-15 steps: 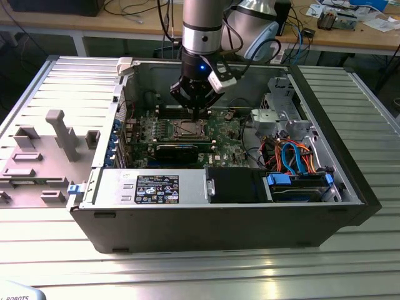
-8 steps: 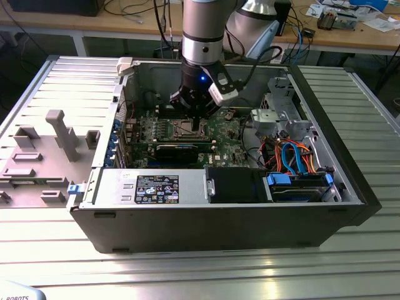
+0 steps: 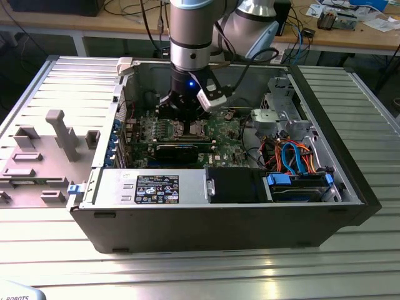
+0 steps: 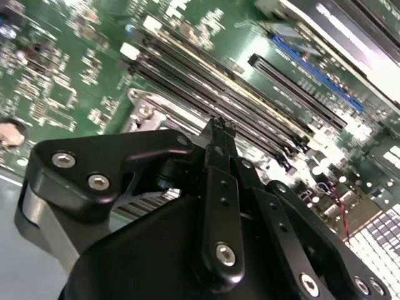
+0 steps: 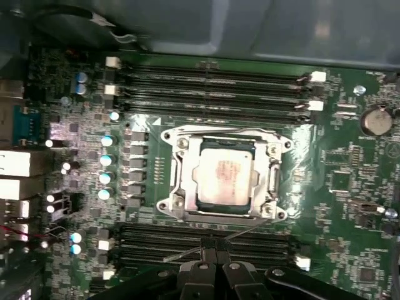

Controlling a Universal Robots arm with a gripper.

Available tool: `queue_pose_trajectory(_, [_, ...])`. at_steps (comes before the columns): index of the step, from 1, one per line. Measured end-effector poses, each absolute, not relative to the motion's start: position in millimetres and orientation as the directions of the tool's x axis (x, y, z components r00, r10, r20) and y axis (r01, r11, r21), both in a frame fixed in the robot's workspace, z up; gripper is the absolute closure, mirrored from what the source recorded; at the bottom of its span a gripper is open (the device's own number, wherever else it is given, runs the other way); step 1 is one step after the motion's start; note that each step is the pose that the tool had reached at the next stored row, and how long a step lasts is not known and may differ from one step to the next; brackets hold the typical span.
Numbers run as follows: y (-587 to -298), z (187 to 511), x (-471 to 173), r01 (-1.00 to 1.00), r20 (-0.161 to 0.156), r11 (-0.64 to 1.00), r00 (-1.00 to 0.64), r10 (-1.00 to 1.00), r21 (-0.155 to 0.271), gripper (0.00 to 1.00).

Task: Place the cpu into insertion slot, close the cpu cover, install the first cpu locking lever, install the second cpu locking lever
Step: 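Install the second cpu locking lever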

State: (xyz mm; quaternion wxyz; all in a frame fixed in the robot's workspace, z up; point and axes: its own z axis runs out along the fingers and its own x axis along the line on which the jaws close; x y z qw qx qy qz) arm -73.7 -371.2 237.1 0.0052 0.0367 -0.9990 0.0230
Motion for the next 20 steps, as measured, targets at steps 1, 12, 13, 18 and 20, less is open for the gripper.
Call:
queue_pose_trajectory(1, [-373,237,-78,-0.073,0.011,0.997,-0.997,-0.073,-0.039,0.89])
queue_pose_trajectory(12, [-389,232,-94,-0.074,0.01,0.997,-0.997,-0.074,-0.026,0.89])
queue_pose_trajectory(13, [-389,233,-94,-0.074,0.01,0.997,-0.997,-0.074,-0.027,0.89])
queue_pose_trajectory(18, [-390,249,-95,-0.074,0.006,0.997,-0.997,-0.074,-0.027,0.89])
queue_pose_trajectory(20, [-390,255,-95,-0.074,0.005,0.997,-0.997,-0.074,-0.027,0.89])
